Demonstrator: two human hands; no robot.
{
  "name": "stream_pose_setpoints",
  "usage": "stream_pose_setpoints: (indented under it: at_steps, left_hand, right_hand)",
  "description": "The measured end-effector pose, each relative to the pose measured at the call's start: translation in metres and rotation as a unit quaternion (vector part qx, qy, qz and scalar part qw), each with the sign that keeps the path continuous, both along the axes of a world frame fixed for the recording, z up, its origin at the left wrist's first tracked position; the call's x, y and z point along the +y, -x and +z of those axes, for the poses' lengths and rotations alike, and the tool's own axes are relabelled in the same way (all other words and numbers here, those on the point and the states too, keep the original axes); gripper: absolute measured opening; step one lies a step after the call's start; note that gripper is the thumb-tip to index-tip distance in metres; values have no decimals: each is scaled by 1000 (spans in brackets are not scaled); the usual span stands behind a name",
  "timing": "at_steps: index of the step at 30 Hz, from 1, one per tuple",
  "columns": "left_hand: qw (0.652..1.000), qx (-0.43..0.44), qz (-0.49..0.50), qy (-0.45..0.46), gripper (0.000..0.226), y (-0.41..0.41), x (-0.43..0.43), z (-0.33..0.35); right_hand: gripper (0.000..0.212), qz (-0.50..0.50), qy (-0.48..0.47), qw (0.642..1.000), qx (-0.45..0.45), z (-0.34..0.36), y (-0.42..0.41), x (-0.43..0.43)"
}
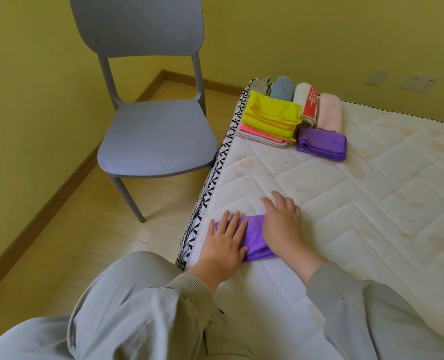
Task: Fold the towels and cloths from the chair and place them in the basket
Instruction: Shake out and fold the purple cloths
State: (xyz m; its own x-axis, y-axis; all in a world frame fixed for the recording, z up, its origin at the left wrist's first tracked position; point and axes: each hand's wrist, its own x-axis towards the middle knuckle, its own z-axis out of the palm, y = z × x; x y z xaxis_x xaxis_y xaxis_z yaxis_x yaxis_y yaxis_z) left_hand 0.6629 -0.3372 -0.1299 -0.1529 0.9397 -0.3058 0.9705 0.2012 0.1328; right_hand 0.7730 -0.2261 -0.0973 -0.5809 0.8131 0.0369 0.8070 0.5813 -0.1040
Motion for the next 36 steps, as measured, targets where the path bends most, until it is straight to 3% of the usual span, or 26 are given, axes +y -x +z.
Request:
stream_pose_setpoints:
  at_steps: [3,5,13,16,19,20,22,24,29,34,36]
  left_hand:
    - [1000,-16,9,5,67,1,-2,-1]
    - [999,-39,31,12,71,4,-4,-5]
    - [997,-50,56,26,78,12,-6,-13]
    - [996,-62,66,7,82,13,-7,-15]
    - [977,-156,130,-62,95,17,-7,-10]
    - [966,-188,156,-86,99,20,-6,-8]
    - [945,-226,209,-111,104,22,-6,-1]
    - [919,-261,270,-119,104,23,-6,3]
    - [842,-344,395,-128,63,23,-5,3]
    - [812,-386,417,-136,39,24,-6,5]
    - [800,-411,414,-140,35,24,-7,5]
  right_hand:
    - [47,98,-2,993,-68,-22,0,-14]
    - [52,92,42,989,-109,-39,-13,-16]
    - [71,64,96,989,-87,-56,-26,-9]
    - [65,70,130,985,-85,-57,-26,-5]
    - [58,34,241,969,35,-49,-27,6]
    - [59,-14,308,943,121,-45,-28,10]
    - [57,-134,415,844,313,-36,-33,16]
    - [47,-237,442,749,434,-30,-39,17]
    - [4,-318,480,639,511,-28,-46,20]
    - [16,-347,536,443,629,-28,-64,25]
    - [19,-355,539,395,654,-28,-68,25]
